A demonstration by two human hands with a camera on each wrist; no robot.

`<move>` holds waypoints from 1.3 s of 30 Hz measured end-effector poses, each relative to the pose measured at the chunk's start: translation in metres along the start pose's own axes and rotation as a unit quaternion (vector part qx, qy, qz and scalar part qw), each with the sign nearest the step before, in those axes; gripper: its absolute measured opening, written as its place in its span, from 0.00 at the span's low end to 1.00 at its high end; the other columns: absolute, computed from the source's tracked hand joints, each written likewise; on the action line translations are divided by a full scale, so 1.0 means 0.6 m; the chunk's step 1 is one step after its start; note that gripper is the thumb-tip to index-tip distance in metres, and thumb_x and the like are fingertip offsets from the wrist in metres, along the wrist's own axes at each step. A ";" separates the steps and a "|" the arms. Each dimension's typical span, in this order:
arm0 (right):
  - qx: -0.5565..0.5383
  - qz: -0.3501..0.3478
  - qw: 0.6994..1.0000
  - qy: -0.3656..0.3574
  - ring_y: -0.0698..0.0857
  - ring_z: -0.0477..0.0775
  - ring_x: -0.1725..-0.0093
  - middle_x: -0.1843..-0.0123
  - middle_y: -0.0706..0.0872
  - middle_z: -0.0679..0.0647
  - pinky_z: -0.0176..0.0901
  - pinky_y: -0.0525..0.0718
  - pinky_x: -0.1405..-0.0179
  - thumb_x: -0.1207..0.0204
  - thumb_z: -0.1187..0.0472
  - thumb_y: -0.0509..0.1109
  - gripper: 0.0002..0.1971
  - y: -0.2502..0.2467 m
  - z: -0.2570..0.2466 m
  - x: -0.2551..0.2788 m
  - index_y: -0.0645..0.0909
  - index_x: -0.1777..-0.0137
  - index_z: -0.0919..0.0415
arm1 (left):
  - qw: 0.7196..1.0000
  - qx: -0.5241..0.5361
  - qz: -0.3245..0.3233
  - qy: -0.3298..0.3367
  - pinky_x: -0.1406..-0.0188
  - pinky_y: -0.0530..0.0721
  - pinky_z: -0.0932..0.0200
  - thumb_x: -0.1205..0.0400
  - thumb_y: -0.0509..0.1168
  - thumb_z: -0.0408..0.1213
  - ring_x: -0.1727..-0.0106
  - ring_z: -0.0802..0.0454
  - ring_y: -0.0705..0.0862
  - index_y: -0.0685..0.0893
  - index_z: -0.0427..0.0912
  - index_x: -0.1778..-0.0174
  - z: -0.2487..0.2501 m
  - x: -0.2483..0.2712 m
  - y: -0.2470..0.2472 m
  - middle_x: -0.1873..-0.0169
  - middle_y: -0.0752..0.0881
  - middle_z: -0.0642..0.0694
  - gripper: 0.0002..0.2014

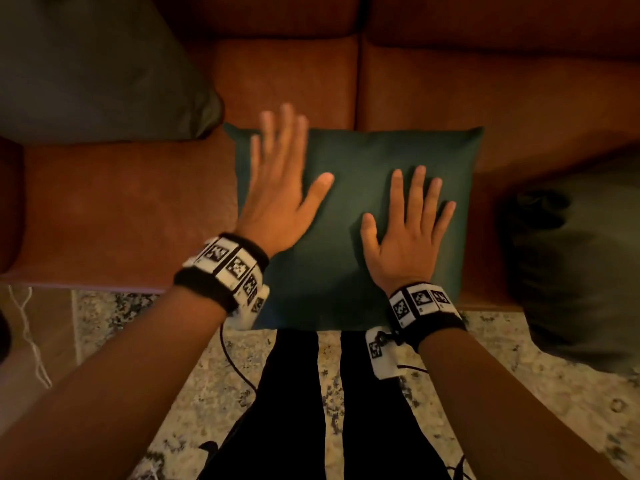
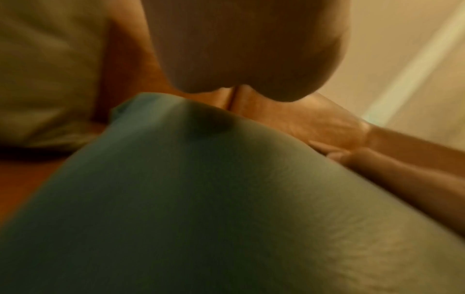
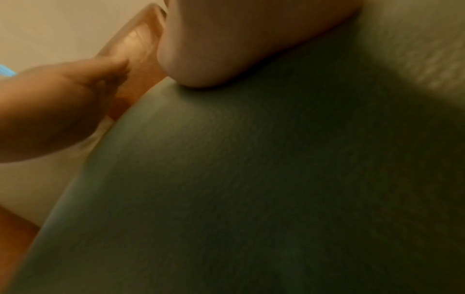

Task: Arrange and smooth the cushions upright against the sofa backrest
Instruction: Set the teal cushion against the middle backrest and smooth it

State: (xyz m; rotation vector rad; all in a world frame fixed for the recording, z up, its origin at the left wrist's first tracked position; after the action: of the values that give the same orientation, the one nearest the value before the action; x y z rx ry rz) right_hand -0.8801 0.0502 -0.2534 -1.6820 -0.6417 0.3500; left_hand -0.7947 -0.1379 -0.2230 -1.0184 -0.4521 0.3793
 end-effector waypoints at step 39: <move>0.026 -0.032 0.999 -0.017 0.51 0.65 0.08 0.07 0.53 0.58 0.73 0.49 0.12 0.15 0.39 0.54 0.38 0.048 0.032 0.005 0.56 0.08 0.53 | 0.977 -0.036 -0.012 -0.212 0.09 0.42 0.41 0.10 0.40 0.59 0.08 0.42 0.41 0.44 0.37 0.08 -0.216 0.028 -0.020 0.09 0.42 0.38 0.39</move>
State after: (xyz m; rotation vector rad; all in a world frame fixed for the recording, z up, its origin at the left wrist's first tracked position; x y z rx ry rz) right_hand -0.8824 0.0644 -0.2851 -1.6052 -0.7046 0.3472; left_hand -0.7114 -0.2288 -0.2672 -1.0002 -0.8660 0.5643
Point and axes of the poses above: each hand's wrist, its own x-axis away from the middle knuckle, its own y-axis out of the palm, z = x × y, the point moved 7 cm from there along -x, towards the middle knuckle
